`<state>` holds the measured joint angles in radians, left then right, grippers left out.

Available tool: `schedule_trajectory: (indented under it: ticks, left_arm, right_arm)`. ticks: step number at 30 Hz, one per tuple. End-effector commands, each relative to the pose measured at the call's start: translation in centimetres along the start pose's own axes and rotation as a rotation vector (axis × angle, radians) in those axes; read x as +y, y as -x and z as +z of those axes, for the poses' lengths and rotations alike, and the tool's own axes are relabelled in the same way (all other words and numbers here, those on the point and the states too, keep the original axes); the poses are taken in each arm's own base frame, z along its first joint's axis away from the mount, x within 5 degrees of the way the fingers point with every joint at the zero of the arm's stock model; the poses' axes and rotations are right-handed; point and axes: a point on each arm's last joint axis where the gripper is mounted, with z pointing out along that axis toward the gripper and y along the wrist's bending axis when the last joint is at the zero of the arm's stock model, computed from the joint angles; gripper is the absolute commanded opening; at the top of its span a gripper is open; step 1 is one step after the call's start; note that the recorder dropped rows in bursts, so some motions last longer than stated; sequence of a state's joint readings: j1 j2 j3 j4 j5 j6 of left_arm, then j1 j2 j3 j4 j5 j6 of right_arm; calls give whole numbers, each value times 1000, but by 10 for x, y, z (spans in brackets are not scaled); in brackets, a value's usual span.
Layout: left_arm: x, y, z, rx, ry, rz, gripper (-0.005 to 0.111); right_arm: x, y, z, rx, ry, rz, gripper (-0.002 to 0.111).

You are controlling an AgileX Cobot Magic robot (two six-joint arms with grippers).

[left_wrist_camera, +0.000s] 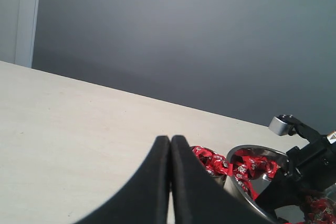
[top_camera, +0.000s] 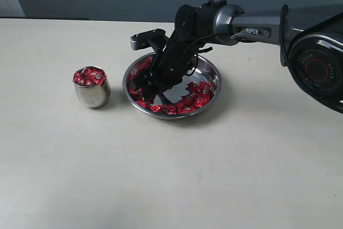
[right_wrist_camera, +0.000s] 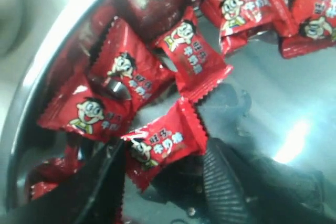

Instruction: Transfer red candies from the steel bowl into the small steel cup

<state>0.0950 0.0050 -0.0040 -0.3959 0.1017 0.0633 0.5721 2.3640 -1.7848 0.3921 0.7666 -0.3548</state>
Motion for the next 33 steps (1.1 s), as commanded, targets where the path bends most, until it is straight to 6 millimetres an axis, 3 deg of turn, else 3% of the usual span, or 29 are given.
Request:
schedule_trajectory:
  ticks: [1,4,6,14,27,33]
  left_arm:
    - [0,-1,0,-6,0,-9,0]
    - [0,-1,0,-6,0,-9,0]
    - [0,-1,0,-6,0,-9,0]
    - [0,-1,0,-6,0,-9,0]
    - [0,-1,0,-6,0,-9,0]
    - [0,-1,0,-6,0,-9,0]
  right_arm:
    - [1,-2,3,11,-6,-19,28]
    - [1,-2,3,14,-12,-26,15]
    - [1,-2,3,13,-12,-26,12]
    - [2,0,-3,0,-14,-26,13]
    - [15,19,-52,-122,-15,-42,13]
    - [36,33,-61,-262,67,9,13]
